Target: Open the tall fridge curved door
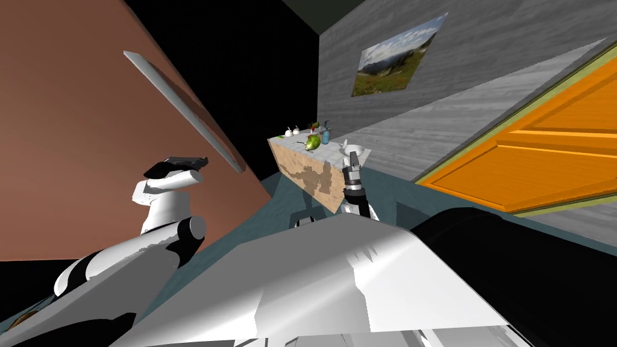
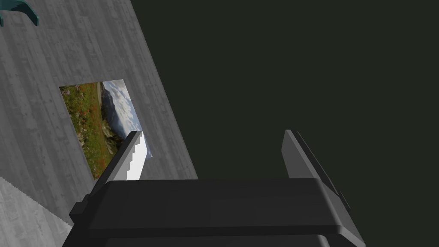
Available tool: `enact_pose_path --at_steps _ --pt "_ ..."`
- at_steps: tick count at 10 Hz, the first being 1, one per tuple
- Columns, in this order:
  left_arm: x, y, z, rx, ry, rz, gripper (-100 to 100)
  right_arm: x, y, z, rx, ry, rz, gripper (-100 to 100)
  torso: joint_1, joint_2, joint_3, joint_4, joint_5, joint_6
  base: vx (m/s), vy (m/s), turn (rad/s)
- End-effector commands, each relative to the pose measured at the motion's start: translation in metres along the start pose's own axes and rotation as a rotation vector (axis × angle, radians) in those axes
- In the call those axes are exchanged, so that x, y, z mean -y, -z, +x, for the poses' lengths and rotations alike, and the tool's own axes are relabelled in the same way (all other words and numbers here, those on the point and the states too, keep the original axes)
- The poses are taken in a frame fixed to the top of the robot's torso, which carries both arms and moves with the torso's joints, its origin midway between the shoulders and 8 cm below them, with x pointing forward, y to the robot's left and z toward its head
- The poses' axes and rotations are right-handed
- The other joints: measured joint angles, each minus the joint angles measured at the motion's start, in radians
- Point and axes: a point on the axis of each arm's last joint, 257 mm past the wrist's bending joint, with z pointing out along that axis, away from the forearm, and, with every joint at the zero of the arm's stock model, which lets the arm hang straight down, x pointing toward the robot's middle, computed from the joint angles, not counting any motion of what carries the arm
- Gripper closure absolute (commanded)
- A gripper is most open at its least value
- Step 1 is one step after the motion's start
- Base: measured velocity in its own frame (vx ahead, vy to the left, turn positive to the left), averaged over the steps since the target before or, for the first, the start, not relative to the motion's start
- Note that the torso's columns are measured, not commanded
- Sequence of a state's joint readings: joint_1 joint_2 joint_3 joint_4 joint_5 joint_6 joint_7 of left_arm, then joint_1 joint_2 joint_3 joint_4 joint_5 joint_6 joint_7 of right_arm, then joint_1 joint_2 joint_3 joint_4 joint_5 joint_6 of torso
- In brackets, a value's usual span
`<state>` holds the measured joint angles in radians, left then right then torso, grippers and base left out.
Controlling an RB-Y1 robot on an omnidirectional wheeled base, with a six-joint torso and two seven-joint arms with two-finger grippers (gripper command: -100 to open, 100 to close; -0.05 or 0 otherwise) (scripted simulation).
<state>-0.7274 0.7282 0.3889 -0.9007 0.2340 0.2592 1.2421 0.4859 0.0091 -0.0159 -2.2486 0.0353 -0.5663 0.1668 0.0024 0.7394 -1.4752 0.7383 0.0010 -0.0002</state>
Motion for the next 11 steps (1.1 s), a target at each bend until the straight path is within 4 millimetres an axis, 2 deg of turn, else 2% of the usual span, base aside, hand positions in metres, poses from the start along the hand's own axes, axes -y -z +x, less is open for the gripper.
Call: enact_pose_path --at_steps 1,7,11 --pt "0.009 -0.001 -0.009 0.024 0.022 0.011 -100 0.000 0.000 0.000 0.000 0.000 0.000 0 -0.002 -0.003 -0.002 -0.001 -0.001 0.000 0.261 -0.067 0.001" --pt "0.030 0.000 -0.030 0.082 0.077 0.037 -100 0.000 0.000 0.000 0.000 0.000 0.000 0 0.000 0.001 0.001 0.001 0.000 0.000 0.277 -0.047 0.000" --pt "0.010 -0.007 -0.016 0.073 0.073 0.027 -100 0.000 0.000 0.000 0.000 0.000 0.000 0 0.001 0.004 0.003 0.002 0.000 0.000 0.046 0.032 0.023"
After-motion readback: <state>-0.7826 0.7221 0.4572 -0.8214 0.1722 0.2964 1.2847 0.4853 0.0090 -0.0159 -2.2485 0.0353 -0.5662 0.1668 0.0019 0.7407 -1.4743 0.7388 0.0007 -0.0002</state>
